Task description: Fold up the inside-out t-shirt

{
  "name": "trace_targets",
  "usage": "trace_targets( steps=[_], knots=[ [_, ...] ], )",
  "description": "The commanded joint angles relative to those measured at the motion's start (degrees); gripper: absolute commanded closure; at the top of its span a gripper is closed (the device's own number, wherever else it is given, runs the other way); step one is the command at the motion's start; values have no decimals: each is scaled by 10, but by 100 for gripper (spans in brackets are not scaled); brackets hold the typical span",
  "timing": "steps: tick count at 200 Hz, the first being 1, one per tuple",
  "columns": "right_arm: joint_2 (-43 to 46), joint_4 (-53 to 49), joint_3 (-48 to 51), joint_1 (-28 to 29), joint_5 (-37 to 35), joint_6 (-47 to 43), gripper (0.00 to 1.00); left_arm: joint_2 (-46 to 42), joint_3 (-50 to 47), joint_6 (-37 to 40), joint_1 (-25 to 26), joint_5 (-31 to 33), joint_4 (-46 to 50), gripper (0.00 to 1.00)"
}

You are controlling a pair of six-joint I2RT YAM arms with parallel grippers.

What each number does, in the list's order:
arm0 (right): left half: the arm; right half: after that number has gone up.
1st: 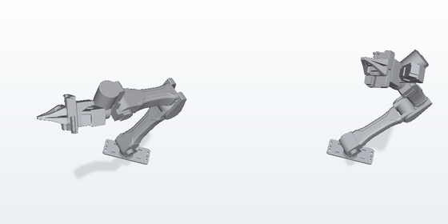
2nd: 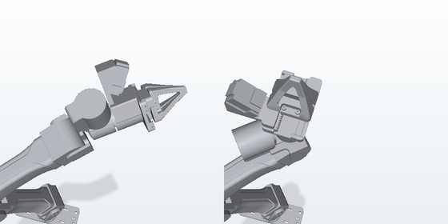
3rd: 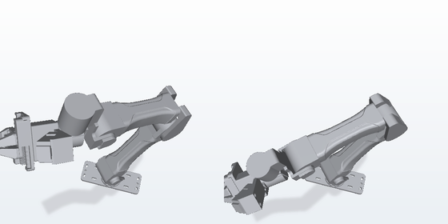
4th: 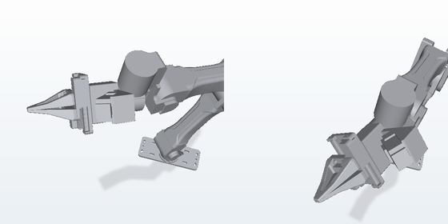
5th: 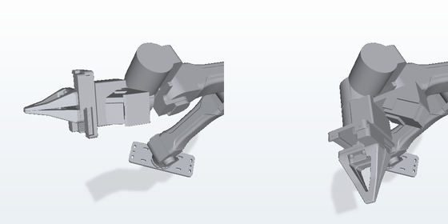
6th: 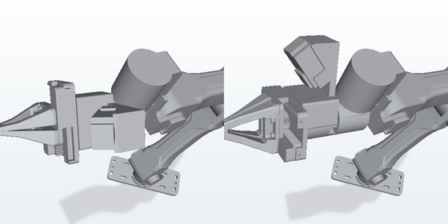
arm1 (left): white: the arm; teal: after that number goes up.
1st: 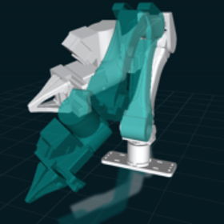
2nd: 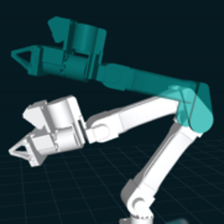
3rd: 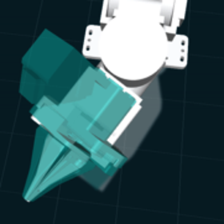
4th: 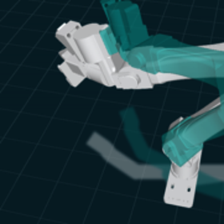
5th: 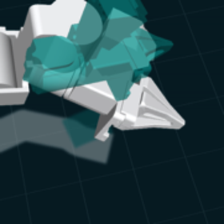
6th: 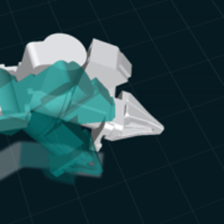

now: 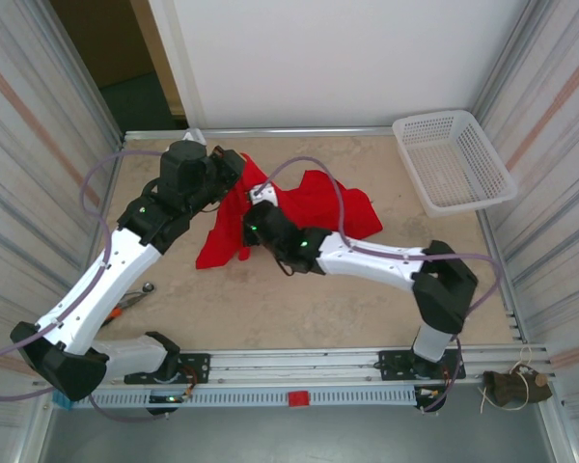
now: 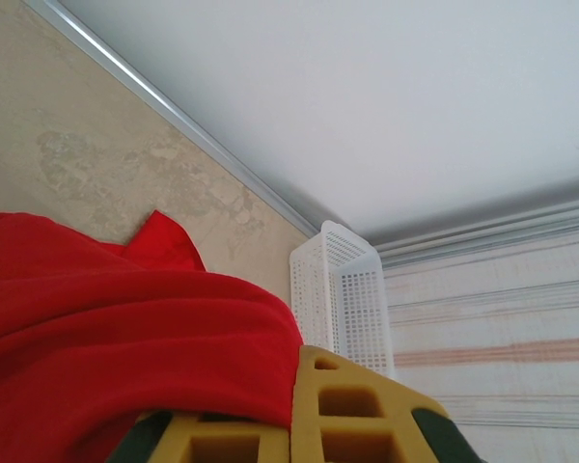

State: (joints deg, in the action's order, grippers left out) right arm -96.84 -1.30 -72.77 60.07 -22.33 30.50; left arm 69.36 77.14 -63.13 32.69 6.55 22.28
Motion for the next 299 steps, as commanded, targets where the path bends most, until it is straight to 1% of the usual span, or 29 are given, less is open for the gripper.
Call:
trace_targets(
  steps=[1,13,22,30,41,54,78,93,110,128,137,147,187,226,235,240,243,246,257,266,273,287,299],
  knots=[
    [120,-69,34,-38,112,-15,100,8,14,38,-10,-8,-36,87],
    [174,-118,62,-62,150,-30,100,13,8,66,-19,-38,-47,68],
    [209,-155,84,-80,155,-40,100,14,-1,87,-24,-52,-50,54],
    [236,-178,107,-100,155,-48,100,9,-13,112,-28,-65,-53,44],
    [271,-203,139,-137,166,-51,100,2,-35,150,-30,-69,-43,35],
    [301,-227,171,-191,193,-52,100,-15,-72,186,-31,-71,-28,31],
    [328,-258,211,-275,231,-54,100,-48,-167,252,-29,-61,14,28],
    [331,-267,220,-304,245,-58,100,-68,-238,278,-18,-51,21,27],
    [330,-276,218,-320,244,-67,100,-80,-304,300,20,-13,17,26],
    [329,-279,211,-337,244,-72,100,-75,-343,315,64,36,12,25],
    [327,-280,206,-346,244,-73,100,-64,-352,323,84,65,10,25],
    [325,-281,201,-355,244,-74,100,-48,-357,325,94,80,10,25],
    [314,-281,184,-373,249,-78,100,40,-335,318,92,130,0,22],
    [308,-270,185,-375,249,-73,100,134,-304,279,68,134,-35,21],
    [307,-268,180,-376,250,-72,100,160,-298,277,58,136,-44,24],
    [306,-268,176,-377,251,-72,100,172,-294,277,51,137,-49,31],
    [306,-268,173,-378,251,-72,100,179,-291,280,46,138,-52,39],
    [305,-268,169,-379,252,-72,100,184,-288,284,42,138,-56,50],
    [303,-269,148,-388,258,-72,100,199,-268,303,21,138,-57,99],
    [301,-271,121,-398,269,-74,100,196,-237,322,4,136,-37,100],
    [300,-276,95,-409,278,-75,100,180,-212,352,-1,138,-28,100],
    [296,-288,31,-429,292,-79,100,127,-157,401,-4,167,-9,100],
    [291,-296,-28,-450,307,-78,100,81,-100,418,-16,166,3,100]
  ],
)
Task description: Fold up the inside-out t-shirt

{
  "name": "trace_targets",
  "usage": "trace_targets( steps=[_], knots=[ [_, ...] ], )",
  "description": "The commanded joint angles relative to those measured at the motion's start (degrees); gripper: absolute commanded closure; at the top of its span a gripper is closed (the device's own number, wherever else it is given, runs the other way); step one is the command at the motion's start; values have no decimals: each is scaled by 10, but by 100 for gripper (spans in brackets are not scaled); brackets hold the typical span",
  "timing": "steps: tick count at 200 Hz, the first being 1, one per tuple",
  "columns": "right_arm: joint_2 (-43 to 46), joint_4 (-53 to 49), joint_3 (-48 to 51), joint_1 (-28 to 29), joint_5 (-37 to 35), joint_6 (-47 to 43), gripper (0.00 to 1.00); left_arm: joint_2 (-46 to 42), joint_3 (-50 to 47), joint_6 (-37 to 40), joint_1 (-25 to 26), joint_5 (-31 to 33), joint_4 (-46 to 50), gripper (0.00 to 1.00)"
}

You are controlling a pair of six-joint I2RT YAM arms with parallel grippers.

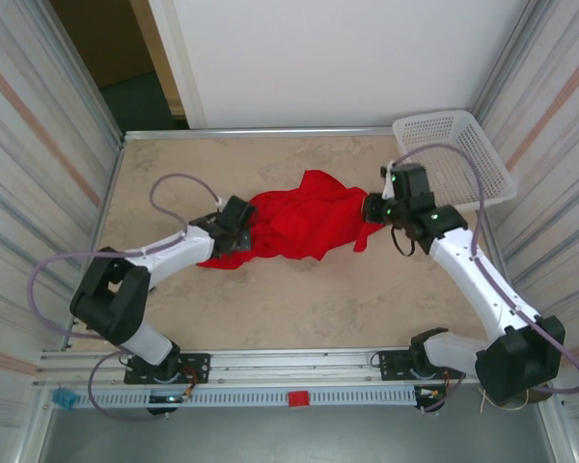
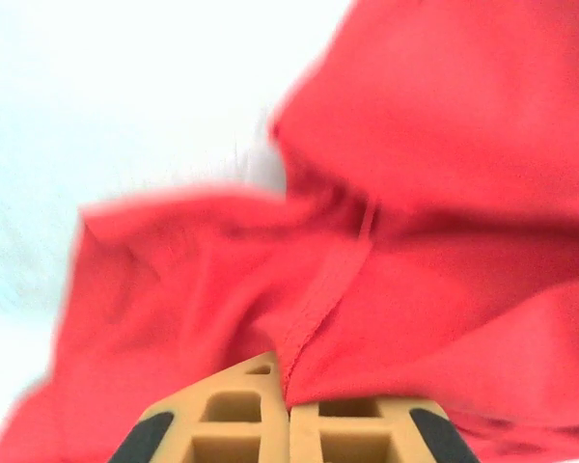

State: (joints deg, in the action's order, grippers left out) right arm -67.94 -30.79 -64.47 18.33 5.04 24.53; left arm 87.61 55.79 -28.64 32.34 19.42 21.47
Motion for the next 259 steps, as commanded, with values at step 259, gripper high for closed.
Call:
trace_targets(
  steps=[259],
  knots=[
    [-343,84,-346,-130,36,75,100,107,385,23,-173,-86,-11,100]
  ],
)
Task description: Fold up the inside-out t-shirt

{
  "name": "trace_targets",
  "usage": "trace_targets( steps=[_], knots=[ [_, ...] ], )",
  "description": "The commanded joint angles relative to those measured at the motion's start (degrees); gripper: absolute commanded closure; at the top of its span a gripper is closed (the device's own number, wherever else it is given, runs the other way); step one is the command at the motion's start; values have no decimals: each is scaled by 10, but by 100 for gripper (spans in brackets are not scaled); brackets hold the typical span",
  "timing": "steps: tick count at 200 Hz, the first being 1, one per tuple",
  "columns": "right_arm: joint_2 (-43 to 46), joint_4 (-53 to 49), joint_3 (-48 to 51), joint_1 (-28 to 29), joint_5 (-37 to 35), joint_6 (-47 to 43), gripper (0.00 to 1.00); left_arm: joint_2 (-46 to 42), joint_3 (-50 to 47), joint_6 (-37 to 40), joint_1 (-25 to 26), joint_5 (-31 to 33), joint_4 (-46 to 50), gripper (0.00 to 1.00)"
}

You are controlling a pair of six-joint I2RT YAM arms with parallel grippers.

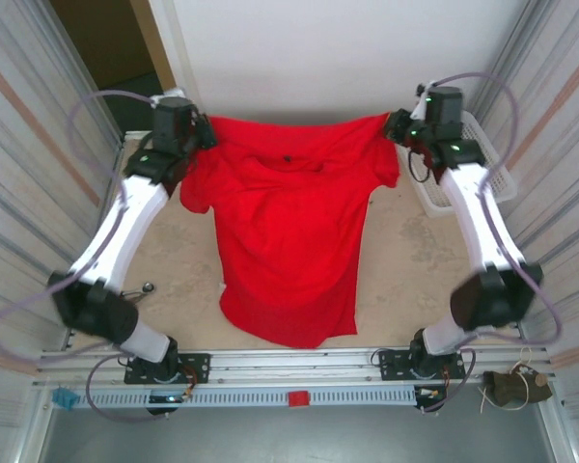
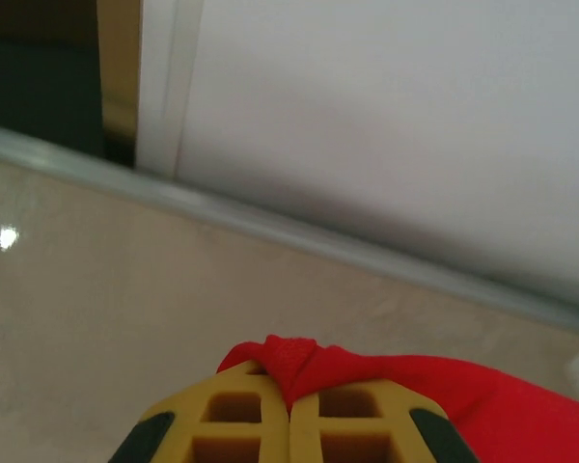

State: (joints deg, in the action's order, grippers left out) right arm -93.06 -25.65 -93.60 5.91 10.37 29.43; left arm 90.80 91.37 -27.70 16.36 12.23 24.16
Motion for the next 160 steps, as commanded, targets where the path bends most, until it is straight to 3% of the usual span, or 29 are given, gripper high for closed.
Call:
trace_targets(
  steps=[1,24,31,39,47,59,70,121,160],
  knots=[
    [-98,32,-60,-5,-17,27,100,81,31,15,-14,-14,-39,100],
    [-236,7,-194,-5,-18,33,100,188,104,44,-24,-9,-61,97],
    [-270,-14,-238,-5,-13,32,81,213,130,55,-26,-19,-63,82],
    [-296,-36,-276,-4,-5,31,47,236,163,61,-31,-33,-53,50],
    [-302,-58,-297,-1,-9,31,30,254,199,65,-35,-48,-28,29],
    [-273,-66,-275,5,-15,26,23,262,232,66,-39,-60,13,11],
    [-220,-45,-210,12,-22,24,22,241,213,71,-38,-69,19,2],
    [53,14,205,33,-21,57,23,0,-121,-19,-31,-82,1,1],
    [135,-15,396,65,-62,45,31,-146,-360,-102,20,-113,4,2]
  ],
)
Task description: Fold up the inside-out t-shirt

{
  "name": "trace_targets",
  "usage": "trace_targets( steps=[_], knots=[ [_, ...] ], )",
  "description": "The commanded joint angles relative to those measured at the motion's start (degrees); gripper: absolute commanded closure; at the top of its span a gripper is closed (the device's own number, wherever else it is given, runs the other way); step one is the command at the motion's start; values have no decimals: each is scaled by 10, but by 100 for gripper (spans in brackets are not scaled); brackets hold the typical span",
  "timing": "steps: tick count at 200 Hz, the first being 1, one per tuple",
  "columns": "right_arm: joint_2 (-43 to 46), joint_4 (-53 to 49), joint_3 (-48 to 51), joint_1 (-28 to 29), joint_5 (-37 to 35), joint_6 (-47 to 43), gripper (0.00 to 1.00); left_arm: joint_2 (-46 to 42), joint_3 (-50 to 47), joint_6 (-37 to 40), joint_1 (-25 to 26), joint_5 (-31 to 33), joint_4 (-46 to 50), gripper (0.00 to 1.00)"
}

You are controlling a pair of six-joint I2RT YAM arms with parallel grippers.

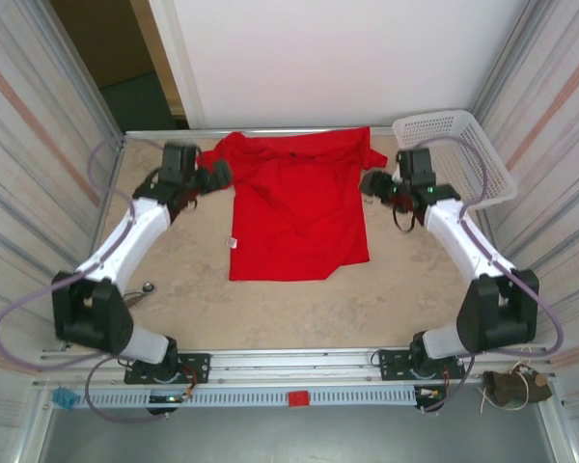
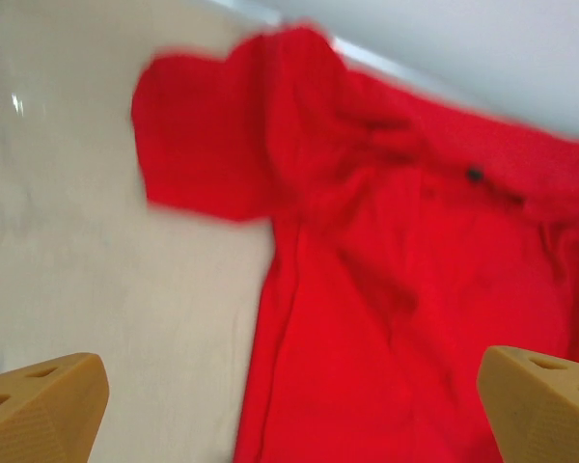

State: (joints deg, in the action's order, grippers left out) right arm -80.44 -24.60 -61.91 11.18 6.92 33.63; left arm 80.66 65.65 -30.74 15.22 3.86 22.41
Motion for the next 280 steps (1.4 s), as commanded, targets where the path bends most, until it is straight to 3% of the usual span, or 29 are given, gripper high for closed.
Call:
trace_targets(
  steps=[1,39,75,131,163,195,226,280],
  knots=[
    [10,-25,81,13,-28,3,31,-47,-107,-74,33,-29,22,2],
    [-4,1,148,25,-18,12,30,-58,-216,-108,57,-45,-3,5],
    [-49,23,161,47,-20,19,31,-8,-242,-104,80,-54,-37,16],
    [-99,47,160,56,-11,31,41,44,-266,-118,101,-66,-89,26],
    [-109,58,165,60,3,38,59,57,-278,-132,115,-66,-107,32],
    [-95,54,169,59,10,36,100,60,-302,-155,122,-74,-145,41],
    [-63,39,165,46,19,30,100,44,-296,-157,137,-72,-148,44],
    [-38,21,155,34,25,22,100,30,-257,-167,154,-37,-64,41]
  ],
)
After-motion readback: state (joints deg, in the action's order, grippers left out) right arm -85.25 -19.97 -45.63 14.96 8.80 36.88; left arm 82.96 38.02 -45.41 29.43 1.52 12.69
